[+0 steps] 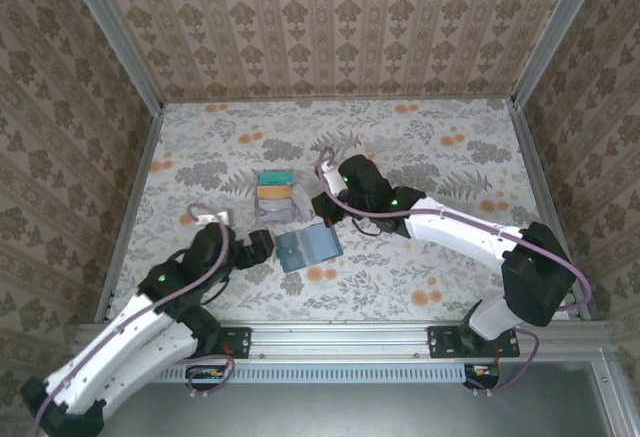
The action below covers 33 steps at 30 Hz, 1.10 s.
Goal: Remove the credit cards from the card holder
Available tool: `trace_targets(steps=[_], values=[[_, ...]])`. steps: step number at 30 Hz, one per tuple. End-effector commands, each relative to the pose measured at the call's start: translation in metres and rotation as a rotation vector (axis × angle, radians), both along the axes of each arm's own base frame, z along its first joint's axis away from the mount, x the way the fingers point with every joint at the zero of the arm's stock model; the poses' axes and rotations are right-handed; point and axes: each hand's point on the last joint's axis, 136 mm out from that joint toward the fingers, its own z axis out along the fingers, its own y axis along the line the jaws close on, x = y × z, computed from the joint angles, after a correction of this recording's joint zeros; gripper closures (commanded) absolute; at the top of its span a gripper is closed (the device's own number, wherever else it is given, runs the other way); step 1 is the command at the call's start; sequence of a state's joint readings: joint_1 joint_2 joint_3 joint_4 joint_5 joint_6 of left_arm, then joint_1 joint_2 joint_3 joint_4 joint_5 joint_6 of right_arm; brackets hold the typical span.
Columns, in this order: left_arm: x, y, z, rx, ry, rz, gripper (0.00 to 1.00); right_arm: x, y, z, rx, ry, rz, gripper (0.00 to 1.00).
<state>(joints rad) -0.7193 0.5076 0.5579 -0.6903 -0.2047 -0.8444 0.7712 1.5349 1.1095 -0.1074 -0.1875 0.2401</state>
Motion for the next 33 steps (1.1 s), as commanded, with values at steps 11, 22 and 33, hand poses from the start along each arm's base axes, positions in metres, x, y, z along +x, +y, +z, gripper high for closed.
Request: trace_targets(steps=[11, 22, 33], values=[[-0.027, 0.051, 0.000, 0.012, -0.005, 0.135, 0.00, 0.022, 0.053, -0.004, -0.246, -0.195, 0.431, 1.00], [-0.028, 0.057, 0.002, 0.018, -0.005, 0.161, 0.00, 0.031, 0.067, -0.047, -0.417, -0.189, 0.615, 1.00], [-0.028, 0.055, -0.002, 0.014, 0.003, 0.155, 0.00, 0.053, 0.074, -0.064, -0.511, -0.241, 0.649, 1.00]])
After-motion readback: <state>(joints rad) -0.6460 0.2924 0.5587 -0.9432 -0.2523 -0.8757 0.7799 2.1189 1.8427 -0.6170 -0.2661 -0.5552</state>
